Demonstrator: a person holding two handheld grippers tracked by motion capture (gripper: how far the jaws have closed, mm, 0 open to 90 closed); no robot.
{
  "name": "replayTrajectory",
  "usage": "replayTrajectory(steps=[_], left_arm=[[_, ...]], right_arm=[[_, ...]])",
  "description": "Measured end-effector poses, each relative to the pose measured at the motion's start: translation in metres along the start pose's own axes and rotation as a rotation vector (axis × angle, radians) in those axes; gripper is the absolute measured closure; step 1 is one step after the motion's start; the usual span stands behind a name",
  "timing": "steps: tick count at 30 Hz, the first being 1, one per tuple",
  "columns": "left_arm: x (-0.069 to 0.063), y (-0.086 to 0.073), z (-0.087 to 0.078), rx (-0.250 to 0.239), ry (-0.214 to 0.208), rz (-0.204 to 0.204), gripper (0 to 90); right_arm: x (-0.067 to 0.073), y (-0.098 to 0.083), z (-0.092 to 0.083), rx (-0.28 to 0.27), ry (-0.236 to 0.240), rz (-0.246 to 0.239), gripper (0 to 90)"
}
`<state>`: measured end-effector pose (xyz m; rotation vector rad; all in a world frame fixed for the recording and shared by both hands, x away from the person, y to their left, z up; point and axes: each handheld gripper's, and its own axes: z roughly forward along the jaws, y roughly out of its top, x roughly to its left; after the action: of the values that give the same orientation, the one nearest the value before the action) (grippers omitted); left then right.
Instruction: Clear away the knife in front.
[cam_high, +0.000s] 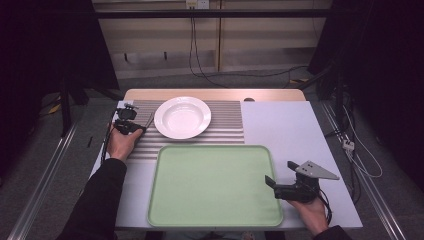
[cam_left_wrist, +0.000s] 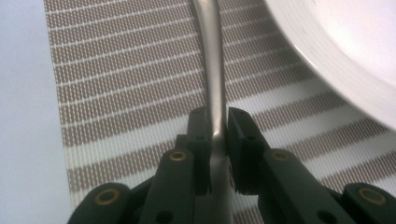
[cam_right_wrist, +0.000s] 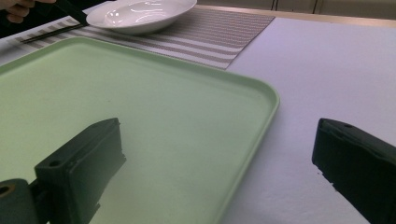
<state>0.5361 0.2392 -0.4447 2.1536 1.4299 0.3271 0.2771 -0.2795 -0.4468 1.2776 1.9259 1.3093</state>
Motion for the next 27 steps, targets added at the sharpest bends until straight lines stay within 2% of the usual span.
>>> replayTrajectory(steps=[12,16,18,20,24,27], left_arm=[[-0.005,-0.018,-0.015,0.026,-0.038,0.023,78.9],[-0.006,-0.016,-0.015,0.018,-0.04,0.035,76.0],[-0.007,-0.014,-0.015,0.012,-0.044,0.028,74.4],[-0.009,-0.012,-0.013,0.021,-0.027,0.048,74.8],[-0.008,-0.008,-0.007,0.02,-0.03,0.026,75.8],[-0.007,-0.005,-0.005,0.025,-0.031,0.029,76.7]], right_arm=[[0.001,0.0,0.0,0.004,-0.001,-0.005,1.8],[0.001,0.0,0.0,0.004,0.004,-0.004,1.9],[0.001,0.0,0.001,0.004,0.005,-0.002,1.9],[0.001,0.0,0.001,0.004,0.005,-0.002,1.9],[0.001,0.0,0.0,0.003,0.005,-0.002,1.9],[0.001,0.0,0.0,0.003,0.006,-0.002,1.9]])
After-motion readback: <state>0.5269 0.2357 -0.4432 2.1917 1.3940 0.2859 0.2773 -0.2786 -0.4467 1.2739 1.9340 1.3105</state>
